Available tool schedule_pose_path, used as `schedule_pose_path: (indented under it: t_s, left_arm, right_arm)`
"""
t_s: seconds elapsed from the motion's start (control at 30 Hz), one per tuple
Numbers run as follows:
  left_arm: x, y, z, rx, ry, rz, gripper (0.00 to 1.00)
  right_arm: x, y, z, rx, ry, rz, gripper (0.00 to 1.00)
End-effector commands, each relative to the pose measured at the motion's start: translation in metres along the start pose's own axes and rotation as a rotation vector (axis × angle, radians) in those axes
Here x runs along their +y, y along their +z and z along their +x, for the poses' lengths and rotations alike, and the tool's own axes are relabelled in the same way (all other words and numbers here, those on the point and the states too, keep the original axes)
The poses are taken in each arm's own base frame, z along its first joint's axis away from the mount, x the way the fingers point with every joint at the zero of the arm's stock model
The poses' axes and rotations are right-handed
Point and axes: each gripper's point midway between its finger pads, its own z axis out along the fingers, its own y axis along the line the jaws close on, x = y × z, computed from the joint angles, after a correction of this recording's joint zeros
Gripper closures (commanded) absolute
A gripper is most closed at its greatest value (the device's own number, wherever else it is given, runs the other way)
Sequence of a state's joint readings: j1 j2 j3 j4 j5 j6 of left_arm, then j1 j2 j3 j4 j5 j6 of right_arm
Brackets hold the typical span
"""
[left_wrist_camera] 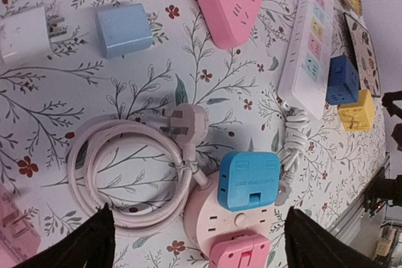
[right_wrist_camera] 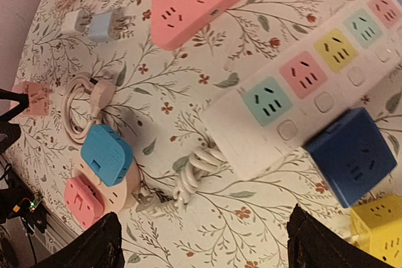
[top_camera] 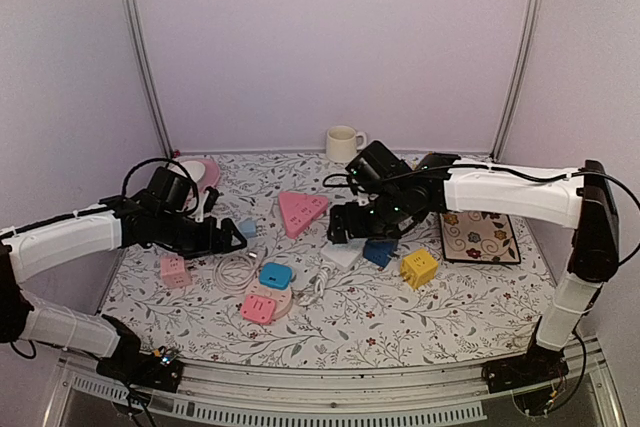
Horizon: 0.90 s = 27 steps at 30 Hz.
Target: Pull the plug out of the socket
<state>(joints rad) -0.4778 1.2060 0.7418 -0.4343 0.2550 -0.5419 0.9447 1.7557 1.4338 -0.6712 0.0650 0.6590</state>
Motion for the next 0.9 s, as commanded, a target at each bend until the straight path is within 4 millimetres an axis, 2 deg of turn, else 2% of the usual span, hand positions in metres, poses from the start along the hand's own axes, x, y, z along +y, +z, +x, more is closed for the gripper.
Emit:
schedule_pose_path:
  t_s: [0.0,0.07,0.2,0.4,0.5,0.7,0.87]
  left_arm:
    - [0.000,-0.007,0.019,0.029,-0.012,0.012,0.08]
    - [0.004,-0.008,0.027,0.042,-0.017,0.006,0.09]
    - [0.004,-0.007,0.041,0.065,-0.042,0.011,0.11]
    - [0.009,-0.001,0.059,0.099,-0.059,-0.008,0.19]
    - [0.012,0.003,0.067,0.117,-0.062,-0.020,0.24]
    - [0.011,0.017,0.077,0.145,-0.048,-0.019,0.31]
    - [0.015,0.030,0.083,0.177,-0.023,-0.026,0.35]
  right_arm:
    - [0.063,0.028,-0.010,0.004,-0.116,-0.179,0.07]
    - [0.083,0.041,-0.010,0.022,-0.146,-0.243,0.07]
    - [0.107,0.067,-0.006,0.057,-0.172,-0.342,0.08]
    - [0.123,0.107,0.008,0.137,-0.183,-0.418,0.09]
    - [0.127,0.119,0.015,0.167,-0.166,-0.449,0.10]
    - [0.127,0.133,0.030,0.216,-0.145,-0.471,0.14]
    - [0.131,0.132,0.038,0.250,-0.124,-0.506,0.20]
